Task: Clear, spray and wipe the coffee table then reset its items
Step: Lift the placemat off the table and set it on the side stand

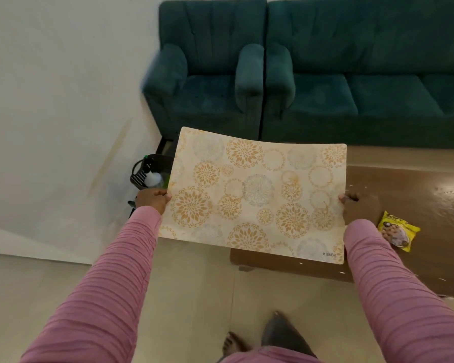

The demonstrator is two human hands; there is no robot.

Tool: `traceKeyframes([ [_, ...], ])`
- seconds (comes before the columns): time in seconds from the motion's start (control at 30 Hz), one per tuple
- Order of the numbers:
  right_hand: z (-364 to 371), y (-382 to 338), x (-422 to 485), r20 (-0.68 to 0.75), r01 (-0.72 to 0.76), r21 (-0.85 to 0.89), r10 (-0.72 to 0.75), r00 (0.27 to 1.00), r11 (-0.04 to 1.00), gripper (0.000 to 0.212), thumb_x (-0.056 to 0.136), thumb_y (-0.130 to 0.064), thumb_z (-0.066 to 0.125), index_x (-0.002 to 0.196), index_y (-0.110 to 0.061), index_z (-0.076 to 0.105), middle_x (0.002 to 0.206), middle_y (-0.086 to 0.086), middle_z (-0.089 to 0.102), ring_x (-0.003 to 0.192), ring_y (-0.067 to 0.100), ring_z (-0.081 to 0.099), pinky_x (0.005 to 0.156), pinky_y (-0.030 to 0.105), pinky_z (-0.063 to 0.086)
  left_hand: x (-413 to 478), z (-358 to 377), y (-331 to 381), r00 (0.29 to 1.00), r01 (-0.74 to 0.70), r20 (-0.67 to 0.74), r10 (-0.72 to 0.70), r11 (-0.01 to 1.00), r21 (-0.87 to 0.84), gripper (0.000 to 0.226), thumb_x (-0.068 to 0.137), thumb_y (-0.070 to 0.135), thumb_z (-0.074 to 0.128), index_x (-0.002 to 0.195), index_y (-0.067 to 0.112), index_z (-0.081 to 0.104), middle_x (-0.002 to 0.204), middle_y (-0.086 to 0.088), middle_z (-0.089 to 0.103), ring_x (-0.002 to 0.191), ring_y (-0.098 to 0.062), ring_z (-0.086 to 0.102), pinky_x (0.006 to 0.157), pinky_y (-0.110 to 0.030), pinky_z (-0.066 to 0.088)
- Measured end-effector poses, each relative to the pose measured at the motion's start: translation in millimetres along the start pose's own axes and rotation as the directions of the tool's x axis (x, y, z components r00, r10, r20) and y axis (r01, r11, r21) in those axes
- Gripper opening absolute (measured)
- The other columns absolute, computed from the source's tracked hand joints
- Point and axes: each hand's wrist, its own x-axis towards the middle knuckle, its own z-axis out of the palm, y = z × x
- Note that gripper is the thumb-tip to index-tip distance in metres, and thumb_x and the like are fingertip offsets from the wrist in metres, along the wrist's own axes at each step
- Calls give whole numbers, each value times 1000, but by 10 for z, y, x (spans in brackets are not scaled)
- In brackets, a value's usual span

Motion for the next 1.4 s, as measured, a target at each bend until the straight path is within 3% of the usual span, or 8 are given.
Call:
traceKeyframes([
  [0.17,442,-332,-60,40,-16,-25,17,999,1000,27,89,-19,65,113,-6,69,112,17,68,105,34,61,95,37,46,465,-230,-139,1000,30,-5,-31,999,-30,32,87,15,71,117,7,70,124,-11,67,113,-31,62,105,-42,46],
  [0.27,739,-553,-4,58,-18,-39,20,998,999,28,90,-18,65,113,-3,68,110,19,68,102,35,61,88,34,44,788,-328,-159,998,60,-4,-61,996,-67,30,87,14,71,116,8,70,119,-11,69,108,-31,64,103,-42,48],
  [0.47,1450,-1117,266,108,-22,-46,27,994,999,24,88,-18,67,108,-4,71,107,21,69,100,38,63,93,47,50,1528,-615,17,994,103,-22,-104,994,-43,31,88,17,71,118,10,69,123,-10,67,110,-30,63,103,-42,48],
  [0.63,2000,-1647,496,169,-12,-93,28,985,996,26,89,-21,66,110,-7,70,108,18,69,98,35,63,92,44,51,2060,-893,210,992,100,-71,-103,994,-37,30,89,17,70,118,9,69,123,-9,68,110,-27,63,104,-37,47],
  [0.77,2380,-2046,614,210,-33,-15,35,977,999,25,89,-19,66,112,-9,70,110,13,69,96,30,64,92,36,50,2401,-1087,359,989,104,-100,-108,994,-42,32,90,16,68,121,6,67,125,-10,66,113,-26,61,99,-28,46],
  [0.9,2700,-2377,729,216,-41,39,32,976,998,24,88,-16,67,110,-8,70,109,12,70,97,29,64,94,33,47,2837,-1244,435,987,115,-106,-116,993,-21,33,89,19,70,120,9,68,126,-9,65,114,-27,61,104,-36,47],
  [1.03,3036,-2667,840,187,-42,39,34,982,998,21,87,-16,68,107,-9,72,109,13,70,98,31,64,97,44,49,3348,-1341,544,989,108,-100,-111,994,-35,34,88,19,71,120,9,68,126,-9,65,113,-28,61,104,-40,48],
  [1.4,3983,-3357,847,77,-107,-73,113,991,992,23,87,-19,68,108,-8,71,108,13,70,97,31,65,97,42,49,4946,-1613,736,995,84,47,-84,996,-5,34,89,13,70,122,6,66,130,-11,63,117,-27,59,106,-32,44],
])
